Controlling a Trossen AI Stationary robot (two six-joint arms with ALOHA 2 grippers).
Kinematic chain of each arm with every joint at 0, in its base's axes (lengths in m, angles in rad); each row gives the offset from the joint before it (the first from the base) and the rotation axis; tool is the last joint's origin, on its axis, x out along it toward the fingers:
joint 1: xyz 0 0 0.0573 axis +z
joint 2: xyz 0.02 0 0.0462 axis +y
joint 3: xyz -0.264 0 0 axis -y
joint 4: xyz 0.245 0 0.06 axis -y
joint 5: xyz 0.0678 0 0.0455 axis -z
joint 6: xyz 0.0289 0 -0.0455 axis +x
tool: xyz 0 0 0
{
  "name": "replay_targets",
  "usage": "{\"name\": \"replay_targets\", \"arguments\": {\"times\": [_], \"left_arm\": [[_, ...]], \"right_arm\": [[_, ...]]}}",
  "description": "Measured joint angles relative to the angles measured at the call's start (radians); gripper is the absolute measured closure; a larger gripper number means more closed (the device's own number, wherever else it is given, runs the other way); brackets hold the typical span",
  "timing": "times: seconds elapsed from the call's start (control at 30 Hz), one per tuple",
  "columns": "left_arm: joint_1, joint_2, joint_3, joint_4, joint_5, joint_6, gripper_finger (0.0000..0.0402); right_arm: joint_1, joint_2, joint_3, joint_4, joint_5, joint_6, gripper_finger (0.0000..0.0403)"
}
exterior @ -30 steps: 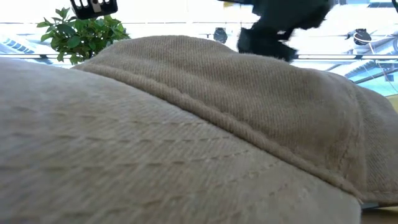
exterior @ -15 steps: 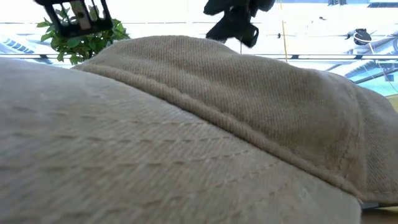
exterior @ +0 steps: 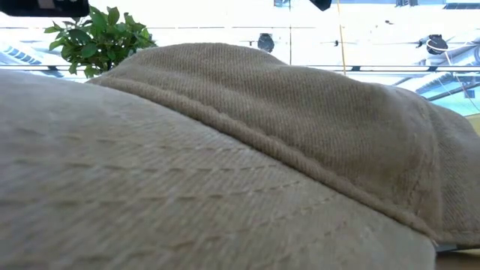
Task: Pick & Place hat
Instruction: Put the bottom brown cap into the yellow bin
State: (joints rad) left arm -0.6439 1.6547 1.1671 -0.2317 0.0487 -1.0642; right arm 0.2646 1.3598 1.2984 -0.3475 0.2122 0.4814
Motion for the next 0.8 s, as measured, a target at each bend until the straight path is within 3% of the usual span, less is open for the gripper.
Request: {"name": "replay_targets", "arguments": {"times": [0.2, 0.43, 0.53, 0.67, 0.8], "left_arm": [[-0.034, 0.041, 0.001, 0.103, -0.090, -0.237, 0.0213], [-0.059, 0.166, 0.002, 0.518, -0.273, -0.433, 0.0213], [-0.062, 0.185, 0.006, 0.603, -0.329, -0.450, 0.0213], [-0.064, 0.183, 0.034, 0.536, -0.339, -0.374, 0.0213], [-0.064, 0.155, 0.092, 0.339, -0.338, -0.230, 0.0213]], "right_arm": [[0.000, -0.027, 0.000, -0.054, -0.046, -0.052, 0.0206], [0.013, -0.027, 0.000, -0.098, -0.138, -0.138, 0.0206], [0.025, -0.027, 0.000, -0.100, -0.138, -0.186, 0.0206], [0.032, -0.029, 0.000, -0.102, -0.139, -0.218, 0.0206], [0.032, -0.033, 0.000, -0.102, -0.139, -0.239, 0.0206]]}}
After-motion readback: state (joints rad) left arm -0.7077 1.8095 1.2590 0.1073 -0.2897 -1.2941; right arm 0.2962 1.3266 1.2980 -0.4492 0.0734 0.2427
